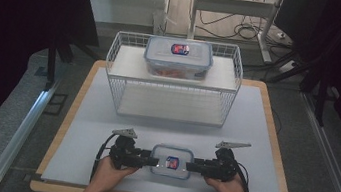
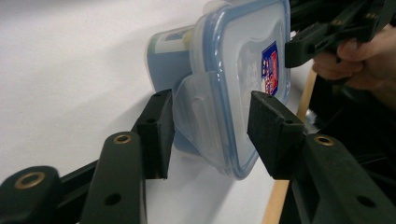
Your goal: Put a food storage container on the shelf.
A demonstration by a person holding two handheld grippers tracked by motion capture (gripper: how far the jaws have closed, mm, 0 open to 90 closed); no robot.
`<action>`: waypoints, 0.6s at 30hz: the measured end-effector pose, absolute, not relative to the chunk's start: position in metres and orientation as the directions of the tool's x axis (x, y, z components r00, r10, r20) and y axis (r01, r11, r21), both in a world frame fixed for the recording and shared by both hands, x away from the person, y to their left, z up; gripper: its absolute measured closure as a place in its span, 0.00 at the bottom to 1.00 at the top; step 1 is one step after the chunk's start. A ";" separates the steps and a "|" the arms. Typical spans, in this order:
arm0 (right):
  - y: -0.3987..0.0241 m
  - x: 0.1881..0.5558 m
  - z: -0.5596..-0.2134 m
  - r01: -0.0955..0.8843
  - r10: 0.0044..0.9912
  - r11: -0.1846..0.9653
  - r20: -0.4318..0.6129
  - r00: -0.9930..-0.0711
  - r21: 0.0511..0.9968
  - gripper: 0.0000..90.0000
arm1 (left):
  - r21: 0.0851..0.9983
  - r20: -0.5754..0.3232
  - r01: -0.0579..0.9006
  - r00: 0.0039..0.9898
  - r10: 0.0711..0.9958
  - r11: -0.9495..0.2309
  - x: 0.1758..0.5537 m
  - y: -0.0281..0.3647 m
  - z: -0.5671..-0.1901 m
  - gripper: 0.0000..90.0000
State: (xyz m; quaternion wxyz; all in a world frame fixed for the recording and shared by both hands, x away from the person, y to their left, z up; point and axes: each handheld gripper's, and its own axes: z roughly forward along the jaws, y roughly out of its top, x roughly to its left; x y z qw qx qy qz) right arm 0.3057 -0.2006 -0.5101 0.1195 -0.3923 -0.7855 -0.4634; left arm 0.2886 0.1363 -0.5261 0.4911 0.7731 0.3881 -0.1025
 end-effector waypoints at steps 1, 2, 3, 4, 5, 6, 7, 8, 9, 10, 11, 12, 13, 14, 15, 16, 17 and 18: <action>-0.200 0.306 -0.510 0.727 0.507 0.261 0.551 -0.663 0.635 0.63 | 0.680 -0.540 0.701 0.678 0.499 -0.216 0.289 0.136 -0.526 0.58; -0.200 0.305 -0.510 0.729 0.508 0.259 0.552 -0.661 0.634 0.63 | 0.670 -0.561 0.714 0.666 0.492 -0.201 0.290 0.138 -0.527 0.58; -0.200 0.305 -0.509 0.730 0.509 0.257 0.553 -0.659 0.633 0.63 | 0.668 -0.563 0.716 0.664 0.491 -0.202 0.290 0.138 -0.527 0.59; -0.200 0.305 -0.509 0.732 0.510 0.255 0.555 -0.657 0.632 0.63 | 0.668 -0.566 0.717 0.663 0.490 -0.200 0.291 0.138 -0.527 0.59; -0.200 0.305 -0.509 0.733 0.508 0.251 0.558 -0.656 0.633 0.64 | 0.661 -0.576 0.725 0.656 0.488 -0.193 0.291 0.139 -0.527 0.59; -0.200 0.305 -0.509 0.733 0.506 0.247 0.561 -0.655 0.633 0.64 | 0.657 -0.587 0.730 0.651 0.481 -0.187 0.292 0.140 -0.528 0.59; -0.200 0.305 -0.509 0.733 0.505 0.246 0.562 -0.655 0.634 0.64 | 0.651 -0.600 0.737 0.645 0.473 -0.180 0.292 0.141 -0.529 0.60; -0.200 0.305 -0.509 0.732 0.505 0.246 0.561 -0.656 0.635 0.64 | 0.646 -0.611 0.744 0.639 0.467 -0.172 0.293 0.142 -0.530 0.60; -0.200 0.305 -0.509 0.732 0.505 0.246 0.561 -0.656 0.635 0.64 | 0.646 -0.611 0.744 0.639 0.467 -0.172 0.293 0.142 -0.530 0.61; -0.200 0.306 -0.509 0.732 0.505 0.245 0.561 -0.657 0.636 0.64 | 0.643 -0.621 0.749 0.634 0.462 -0.163 0.294 0.143 -0.531 0.61; -0.200 0.306 -0.510 0.731 0.502 0.245 0.562 -0.657 0.637 0.64 | 0.645 -0.618 0.747 0.635 0.463 -0.164 0.293 0.143 -0.531 0.61; -0.201 0.306 -0.510 0.734 0.501 0.242 0.567 -0.654 0.634 0.64 | 0.648 -0.612 0.744 0.636 0.469 -0.164 0.293 0.142 -0.530 0.61; -0.201 0.307 -0.510 0.736 0.500 0.240 0.570 -0.652 0.632 0.64 | 0.650 -0.608 0.741 0.638 0.472 -0.166 0.293 0.142 -0.529 0.61; -0.201 0.307 -0.510 0.737 0.499 0.240 0.571 -0.652 0.632 0.64 | 0.651 -0.607 0.741 0.637 0.476 -0.163 0.293 0.142 -0.529 0.61; -0.201 0.307 -0.510 0.737 0.499 0.240 0.571 -0.652 0.632 0.64 | 0.651 -0.607 0.741 0.637 0.476 -0.163 0.293 0.142 -0.529 0.61; -0.201 0.307 -0.509 0.732 0.496 0.236 0.568 -0.657 0.640 0.64 | 0.652 -0.608 0.741 0.637 0.474 -0.160 0.293 0.142 -0.528 0.61; -0.201 0.307 -0.509 0.729 0.494 0.234 0.567 -0.659 0.643 0.64 | 0.655 -0.613 0.741 0.636 0.468 -0.149 0.294 0.144 -0.526 0.61; -0.201 0.307 -0.508 0.728 0.492 0.232 0.568 -0.660 0.645 0.64 | 0.657 -0.618 0.740 0.637 0.461 -0.143 0.294 0.145 -0.525 0.61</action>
